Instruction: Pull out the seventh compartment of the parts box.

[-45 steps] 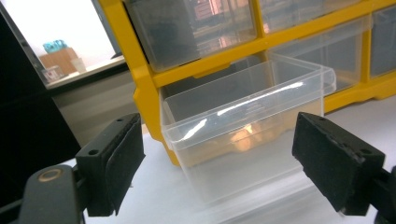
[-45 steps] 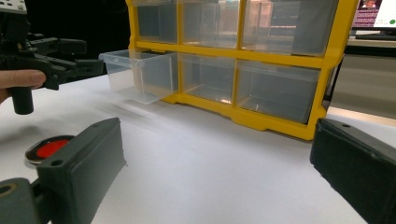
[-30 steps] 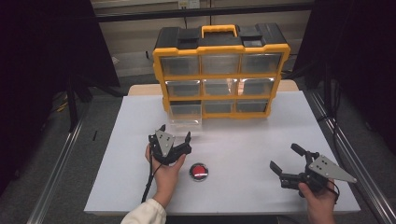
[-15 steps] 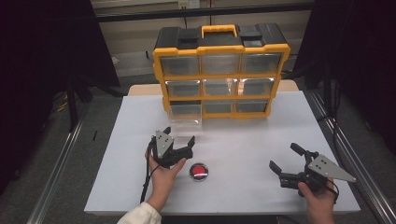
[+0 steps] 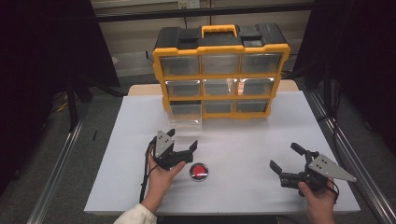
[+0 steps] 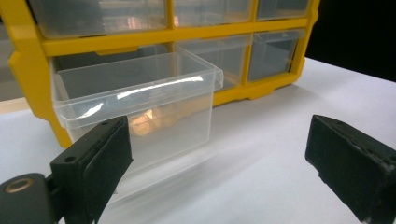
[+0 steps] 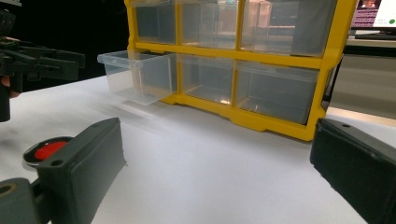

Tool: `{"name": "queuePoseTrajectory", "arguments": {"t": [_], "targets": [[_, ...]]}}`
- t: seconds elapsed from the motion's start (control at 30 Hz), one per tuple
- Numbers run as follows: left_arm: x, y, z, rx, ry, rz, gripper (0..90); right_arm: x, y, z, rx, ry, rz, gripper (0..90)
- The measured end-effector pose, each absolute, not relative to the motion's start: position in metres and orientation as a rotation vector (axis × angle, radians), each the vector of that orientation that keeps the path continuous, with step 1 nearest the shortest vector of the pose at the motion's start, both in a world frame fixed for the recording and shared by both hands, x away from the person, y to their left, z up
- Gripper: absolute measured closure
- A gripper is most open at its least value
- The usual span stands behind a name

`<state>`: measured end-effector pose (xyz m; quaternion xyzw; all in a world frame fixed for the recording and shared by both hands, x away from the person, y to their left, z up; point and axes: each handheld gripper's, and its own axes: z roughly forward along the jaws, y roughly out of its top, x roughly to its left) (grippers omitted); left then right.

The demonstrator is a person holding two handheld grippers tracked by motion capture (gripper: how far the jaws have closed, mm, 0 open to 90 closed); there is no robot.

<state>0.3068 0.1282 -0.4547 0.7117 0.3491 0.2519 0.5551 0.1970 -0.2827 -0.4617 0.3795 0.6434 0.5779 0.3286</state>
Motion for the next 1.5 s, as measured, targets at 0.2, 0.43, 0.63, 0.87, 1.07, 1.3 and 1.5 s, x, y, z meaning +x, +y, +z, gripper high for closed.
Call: {"name": "queuePoseTrajectory", "arguments": {"t": [0.2, 0.43, 0.63, 0.87, 1.07, 1.3, 1.5], "targets": [[0.3059, 0.1271, -0.4551, 1.718, 0.798, 0.535, 6.9, 0.1969, -0.2822, -0.4617, 0.997, 1.681, 1.510, 2.4], [0.3043, 0.1260, -0.4561, 1.759, 0.773, 0.469, 6.4, 0.1971, -0.2820, -0.4619, 0.994, 1.681, 1.513, 2.4], [0.3027, 0.1256, -0.4570, 1.795, 0.748, 0.422, 6.1, 0.1970, -0.2828, -0.4616, 0.988, 1.686, 1.510, 2.4], [0.3002, 0.1238, -0.4573, 1.828, 0.734, 0.400, 5.7, 0.1966, -0.2827, -0.4613, 0.995, 1.677, 1.511, 2.3], [0.3001, 0.1222, -0.4582, 1.850, 0.720, 0.362, 5.7, 0.1959, -0.2844, -0.4610, 0.991, 1.679, 1.514, 2.3], [0.2994, 0.1212, -0.4579, 1.883, 0.695, 0.306, 5.6, 0.1960, -0.2844, -0.4608, 0.991, 1.679, 1.513, 2.3], [0.2992, 0.1210, -0.4579, 1.908, 0.668, 0.264, 5.5, 0.1959, -0.2839, -0.4602, 0.996, 1.668, 1.518, 2.3]]}}
